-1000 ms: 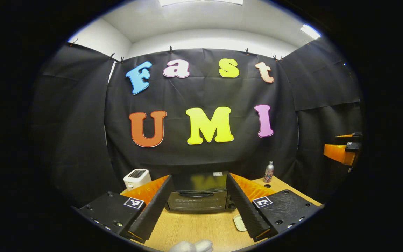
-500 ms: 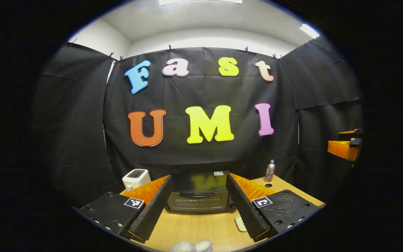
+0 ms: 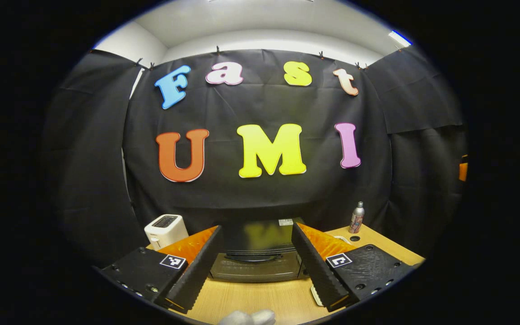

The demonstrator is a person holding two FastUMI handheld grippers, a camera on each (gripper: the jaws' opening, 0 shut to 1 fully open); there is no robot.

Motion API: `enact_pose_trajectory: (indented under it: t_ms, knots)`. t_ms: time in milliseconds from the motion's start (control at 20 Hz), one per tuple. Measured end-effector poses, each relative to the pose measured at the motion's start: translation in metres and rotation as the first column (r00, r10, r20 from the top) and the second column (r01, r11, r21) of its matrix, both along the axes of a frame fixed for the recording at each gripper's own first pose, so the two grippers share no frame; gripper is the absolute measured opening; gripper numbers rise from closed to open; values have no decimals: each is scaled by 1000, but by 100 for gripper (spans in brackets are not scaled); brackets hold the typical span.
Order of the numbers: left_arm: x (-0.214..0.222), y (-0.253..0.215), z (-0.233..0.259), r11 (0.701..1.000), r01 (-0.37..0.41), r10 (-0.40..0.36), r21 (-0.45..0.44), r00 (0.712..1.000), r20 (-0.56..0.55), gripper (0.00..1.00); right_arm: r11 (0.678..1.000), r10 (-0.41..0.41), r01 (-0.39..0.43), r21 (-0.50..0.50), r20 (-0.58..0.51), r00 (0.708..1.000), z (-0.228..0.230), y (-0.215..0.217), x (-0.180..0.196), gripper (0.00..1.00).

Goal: Open the electric oven with the left hand, put the food in, and close the electric oven.

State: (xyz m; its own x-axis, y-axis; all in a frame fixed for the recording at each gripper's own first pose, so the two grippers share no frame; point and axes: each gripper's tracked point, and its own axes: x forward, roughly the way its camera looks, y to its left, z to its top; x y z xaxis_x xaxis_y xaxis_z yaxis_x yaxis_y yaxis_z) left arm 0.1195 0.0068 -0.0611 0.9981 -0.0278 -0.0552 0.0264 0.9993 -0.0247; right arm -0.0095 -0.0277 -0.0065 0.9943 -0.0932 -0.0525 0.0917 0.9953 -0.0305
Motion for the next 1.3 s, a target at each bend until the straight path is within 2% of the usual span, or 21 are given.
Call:
enact_pose_trajectory:
  t_ms: [100,250,400,650,900,1000,1100,1150,1200,1300]
  knots:
    - [22,1,-18,1000,17,-17,6,1000,-12,97,1000,-26,26,4,-11,1000,-1,-6,-2,99]
    - [51,5,-54,1000,20,-21,-17,997,-80,97,998,-60,60,-3,-31,998,-5,-11,-7,96]
    - [74,4,-79,1000,15,-17,-17,993,-113,97,996,-92,91,-21,-51,994,-11,-18,-11,99]
    - [104,7,-127,1000,5,-7,-10,978,-210,97,994,-112,112,1,-78,991,-18,-20,-15,96]
    - [103,4,-135,999,37,-37,-4,977,-210,97,993,-117,117,-8,-77,990,-16,-19,-16,99]
    - [96,6,-138,999,36,-38,-12,975,-219,97,994,-112,112,2,-82,990,-18,-16,-16,96]
    - [88,6,-138,999,38,-39,-9,975,-220,97,995,-101,102,15,-83,991,-19,-12,-15,100]
    - [81,6,-139,999,41,-41,-7,974,-222,97,995,-95,97,17,-82,992,-20,-11,-15,96]
    - [75,5,-140,999,44,-44,-6,974,-223,97,996,-91,93,18,-83,992,-20,-9,-15,100]
    - [58,4,-146,999,49,-50,-11,971,-232,97,996,-81,83,23,-83,993,-21,-6,-17,99]
